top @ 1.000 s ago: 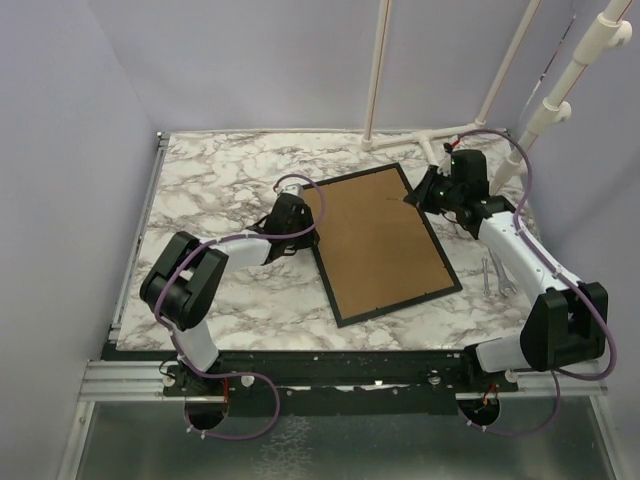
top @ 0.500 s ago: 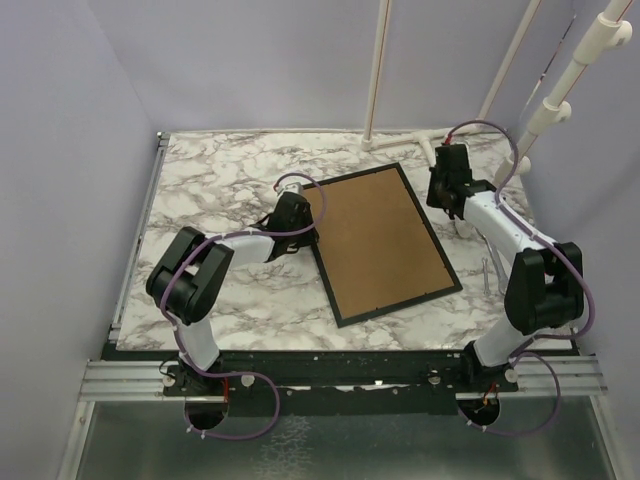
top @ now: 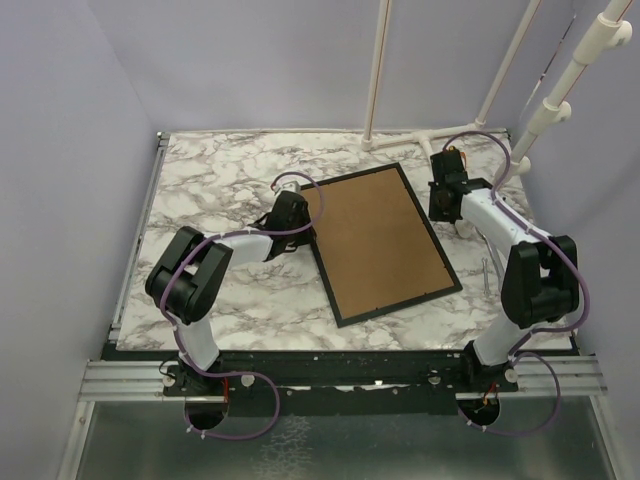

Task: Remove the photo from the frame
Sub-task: Adjust the photo frame at the center of the board, then release the photo frame item from the photo frame.

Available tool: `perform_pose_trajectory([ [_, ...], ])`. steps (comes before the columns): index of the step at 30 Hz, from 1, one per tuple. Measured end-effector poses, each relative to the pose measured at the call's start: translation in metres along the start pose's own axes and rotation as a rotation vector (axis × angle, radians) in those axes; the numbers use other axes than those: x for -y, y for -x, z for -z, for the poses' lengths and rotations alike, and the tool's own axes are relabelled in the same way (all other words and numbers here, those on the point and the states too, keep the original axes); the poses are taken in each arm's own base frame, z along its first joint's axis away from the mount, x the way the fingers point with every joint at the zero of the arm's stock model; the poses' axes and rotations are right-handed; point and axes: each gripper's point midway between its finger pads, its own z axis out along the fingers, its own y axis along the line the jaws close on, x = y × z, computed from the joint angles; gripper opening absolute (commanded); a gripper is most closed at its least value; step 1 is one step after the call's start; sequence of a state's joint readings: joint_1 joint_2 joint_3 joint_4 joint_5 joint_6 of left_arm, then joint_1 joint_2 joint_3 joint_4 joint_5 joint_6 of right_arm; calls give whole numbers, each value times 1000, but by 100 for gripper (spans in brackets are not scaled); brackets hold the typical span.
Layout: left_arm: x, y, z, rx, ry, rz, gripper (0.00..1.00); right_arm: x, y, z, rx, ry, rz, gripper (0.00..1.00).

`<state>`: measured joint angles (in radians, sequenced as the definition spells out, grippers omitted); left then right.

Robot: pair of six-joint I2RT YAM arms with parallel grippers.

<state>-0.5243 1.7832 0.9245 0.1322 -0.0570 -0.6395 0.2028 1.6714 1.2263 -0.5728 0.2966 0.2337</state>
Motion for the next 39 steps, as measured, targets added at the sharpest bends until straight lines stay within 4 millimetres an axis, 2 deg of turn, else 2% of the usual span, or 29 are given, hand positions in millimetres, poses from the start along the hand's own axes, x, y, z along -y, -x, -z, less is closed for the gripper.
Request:
perform_pose_trajectory([
  [10, -5, 4, -1, 12, 3, 10, 36, -10, -18, 23, -68, 111, 17, 1],
  [15, -7, 4, -2, 20, -6, 10, 36, -7, -32, 40, -91, 139, 27, 1],
  [19, -4, 2, -2, 21, -31, 9, 36, -4, -35, 49, -98, 134, 17, 1],
  [23, -1, -1, 0, 19, -66, 9, 36, 2, -27, 56, -75, 101, -11, 1],
  [27, 5, -6, 1, -1, -104, 6, 36, 1, -3, 75, 6, 122, -48, 1],
  [30, 8, -9, 2, -12, -122, 4, 36, -15, 15, 92, 65, 227, -82, 1],
  [33, 8, -13, 6, -14, -122, 3, 37, -44, 24, 100, 77, 391, -110, 1],
  [36, 1, -15, 18, -6, -101, 13, 38, -76, 25, 101, 40, 551, -124, 1],
  [39, 0, -7, 30, 34, -94, 26, 39, -104, 26, 95, -1, 692, -133, 1],
])
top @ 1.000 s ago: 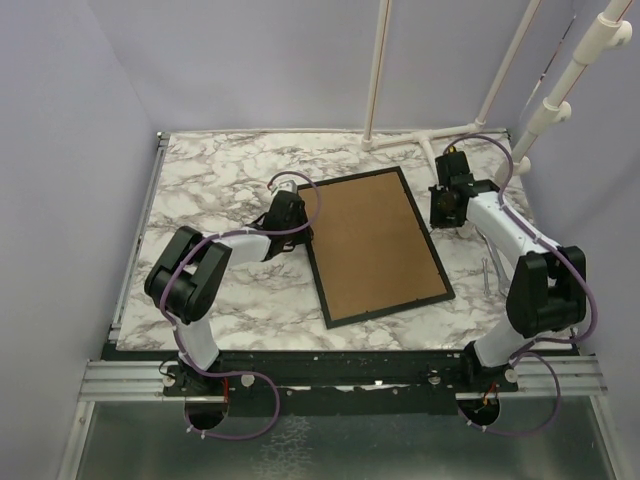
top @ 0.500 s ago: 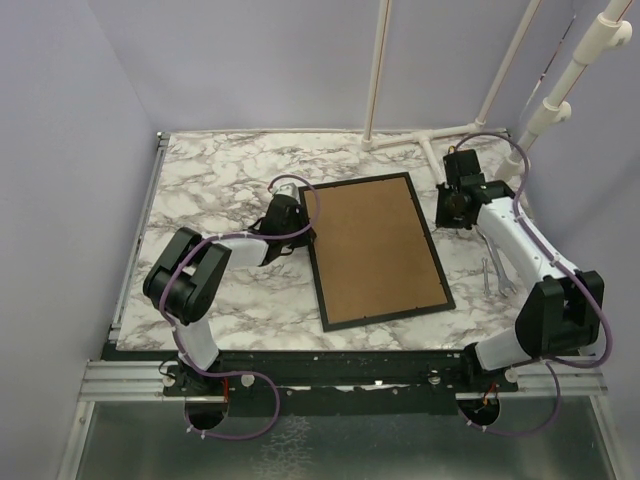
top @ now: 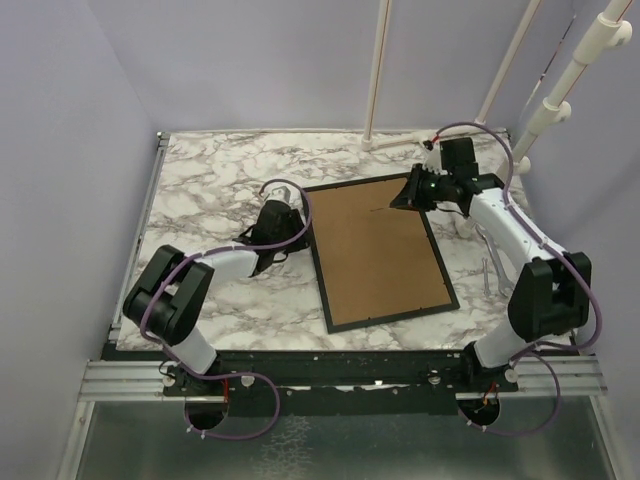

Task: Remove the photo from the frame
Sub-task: Release the photo frame item from the photo frame.

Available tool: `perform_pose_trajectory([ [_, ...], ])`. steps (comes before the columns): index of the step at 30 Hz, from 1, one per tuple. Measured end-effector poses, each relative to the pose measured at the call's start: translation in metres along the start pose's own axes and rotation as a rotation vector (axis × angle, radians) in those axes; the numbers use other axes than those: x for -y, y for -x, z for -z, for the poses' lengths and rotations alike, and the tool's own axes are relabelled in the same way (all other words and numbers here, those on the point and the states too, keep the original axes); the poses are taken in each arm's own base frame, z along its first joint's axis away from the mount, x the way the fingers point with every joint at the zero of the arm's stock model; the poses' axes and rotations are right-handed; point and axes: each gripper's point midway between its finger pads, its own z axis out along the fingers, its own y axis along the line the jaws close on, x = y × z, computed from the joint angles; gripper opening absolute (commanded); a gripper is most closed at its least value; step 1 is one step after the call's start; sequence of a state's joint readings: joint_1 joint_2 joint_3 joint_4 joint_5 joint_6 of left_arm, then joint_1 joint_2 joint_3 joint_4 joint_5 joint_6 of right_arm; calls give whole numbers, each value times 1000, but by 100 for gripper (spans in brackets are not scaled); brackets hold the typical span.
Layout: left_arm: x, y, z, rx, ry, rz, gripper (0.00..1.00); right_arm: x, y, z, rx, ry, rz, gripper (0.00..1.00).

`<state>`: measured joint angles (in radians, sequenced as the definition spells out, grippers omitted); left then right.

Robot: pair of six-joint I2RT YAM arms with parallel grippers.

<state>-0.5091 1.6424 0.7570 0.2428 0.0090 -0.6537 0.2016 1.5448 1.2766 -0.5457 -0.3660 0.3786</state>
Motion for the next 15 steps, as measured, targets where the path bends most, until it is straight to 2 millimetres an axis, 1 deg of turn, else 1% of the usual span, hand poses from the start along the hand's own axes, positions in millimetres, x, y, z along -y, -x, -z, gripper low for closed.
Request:
perform_pose_trajectory([
  [3, 0, 15, 9, 49, 0, 20, 38, -14, 0, -23, -47, 119, -31, 1],
  [6, -4, 27, 11, 80, 3, 44, 37, -28, 6, -48, -87, 238, -61, 1],
  [9, -16, 35, 9, 88, 17, 77, 37, -34, 5, -73, -133, 332, -103, 1],
  [11, -19, 39, 5, 91, 18, 94, 37, -34, 1, -84, -164, 365, -136, 1],
  [15, -18, 45, -7, 90, -5, 112, 36, -38, 0, -102, -209, 422, -181, 1],
])
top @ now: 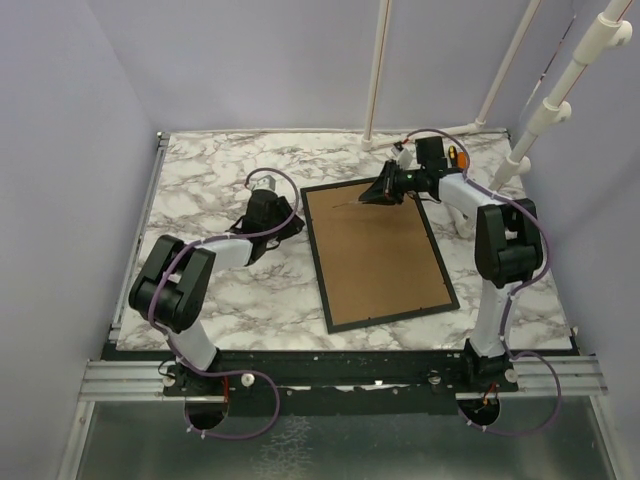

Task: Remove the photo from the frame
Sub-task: Release the photo frame item from the photo frame.

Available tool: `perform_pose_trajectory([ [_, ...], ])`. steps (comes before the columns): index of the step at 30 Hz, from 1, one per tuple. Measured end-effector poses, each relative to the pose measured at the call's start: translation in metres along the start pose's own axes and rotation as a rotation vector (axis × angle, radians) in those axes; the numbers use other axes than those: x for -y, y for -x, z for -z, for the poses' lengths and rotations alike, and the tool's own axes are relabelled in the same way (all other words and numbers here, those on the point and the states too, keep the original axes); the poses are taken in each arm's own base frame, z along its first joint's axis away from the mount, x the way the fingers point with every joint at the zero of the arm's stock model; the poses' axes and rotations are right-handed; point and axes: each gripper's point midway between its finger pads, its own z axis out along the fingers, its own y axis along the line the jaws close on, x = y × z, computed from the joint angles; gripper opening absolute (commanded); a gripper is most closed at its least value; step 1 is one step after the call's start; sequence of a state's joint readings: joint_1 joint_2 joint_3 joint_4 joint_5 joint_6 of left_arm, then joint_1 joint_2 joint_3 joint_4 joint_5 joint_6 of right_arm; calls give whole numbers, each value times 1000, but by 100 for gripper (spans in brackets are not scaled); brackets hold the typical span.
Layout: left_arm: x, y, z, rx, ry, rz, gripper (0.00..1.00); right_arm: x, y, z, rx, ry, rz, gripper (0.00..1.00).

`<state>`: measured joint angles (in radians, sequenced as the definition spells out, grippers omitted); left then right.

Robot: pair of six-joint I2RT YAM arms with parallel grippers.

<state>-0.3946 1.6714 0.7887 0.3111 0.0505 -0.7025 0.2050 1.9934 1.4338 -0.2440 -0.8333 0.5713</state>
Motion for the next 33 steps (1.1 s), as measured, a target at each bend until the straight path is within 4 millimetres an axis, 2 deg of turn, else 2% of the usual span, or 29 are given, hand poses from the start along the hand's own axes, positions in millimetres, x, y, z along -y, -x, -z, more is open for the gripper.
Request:
perform_pose_trajectory([
  [8, 8, 0, -18, -12, -45, 4, 36, -3, 1, -23, -28, 58, -31, 1],
  [14, 8, 3, -23, -5, -55, 6, 34, 7, -3, -41, -60, 54, -59, 1],
  [22, 14, 8, -33, -3, -75, 4, 34, 10, -1, -49, -75, 47, -71, 1],
  [33, 11, 1, -42, -21, -84, -13, 30, 29, -4, -63, -132, 6, -141, 1],
])
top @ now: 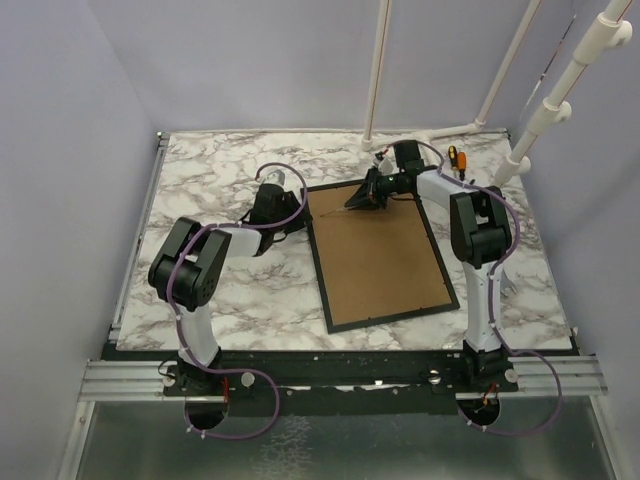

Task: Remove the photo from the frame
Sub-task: Release the photo frame item from the photo frame.

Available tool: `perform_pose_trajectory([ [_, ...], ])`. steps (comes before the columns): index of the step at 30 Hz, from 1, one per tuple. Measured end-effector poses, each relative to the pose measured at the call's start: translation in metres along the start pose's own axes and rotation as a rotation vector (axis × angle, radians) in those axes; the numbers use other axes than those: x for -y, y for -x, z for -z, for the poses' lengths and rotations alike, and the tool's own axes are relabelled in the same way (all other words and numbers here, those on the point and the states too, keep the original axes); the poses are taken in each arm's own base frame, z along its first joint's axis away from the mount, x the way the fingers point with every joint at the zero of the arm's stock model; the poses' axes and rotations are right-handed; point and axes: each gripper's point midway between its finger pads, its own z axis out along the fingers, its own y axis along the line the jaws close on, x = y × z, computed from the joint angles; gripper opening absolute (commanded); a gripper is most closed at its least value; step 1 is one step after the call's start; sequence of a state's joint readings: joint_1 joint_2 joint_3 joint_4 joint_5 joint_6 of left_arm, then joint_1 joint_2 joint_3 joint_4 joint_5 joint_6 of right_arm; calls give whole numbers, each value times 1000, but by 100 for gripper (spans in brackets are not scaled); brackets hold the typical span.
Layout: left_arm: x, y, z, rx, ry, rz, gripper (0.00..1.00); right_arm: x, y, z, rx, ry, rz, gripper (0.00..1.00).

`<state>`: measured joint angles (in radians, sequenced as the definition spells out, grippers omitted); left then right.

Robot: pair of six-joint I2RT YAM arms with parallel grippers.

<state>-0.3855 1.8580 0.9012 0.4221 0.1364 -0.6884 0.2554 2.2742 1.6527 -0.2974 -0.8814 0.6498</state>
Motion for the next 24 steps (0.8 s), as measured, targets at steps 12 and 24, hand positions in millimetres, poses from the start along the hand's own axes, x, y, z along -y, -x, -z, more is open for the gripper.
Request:
perform_pose_trajectory([
  [12, -3, -2, -3, -8, -2, -43, 21, 1, -3, -6, -56, 18, -43, 1],
  [24, -9, -5, -6, -20, -2, -46, 19, 2, -8, -10, -95, 36, -68, 1],
])
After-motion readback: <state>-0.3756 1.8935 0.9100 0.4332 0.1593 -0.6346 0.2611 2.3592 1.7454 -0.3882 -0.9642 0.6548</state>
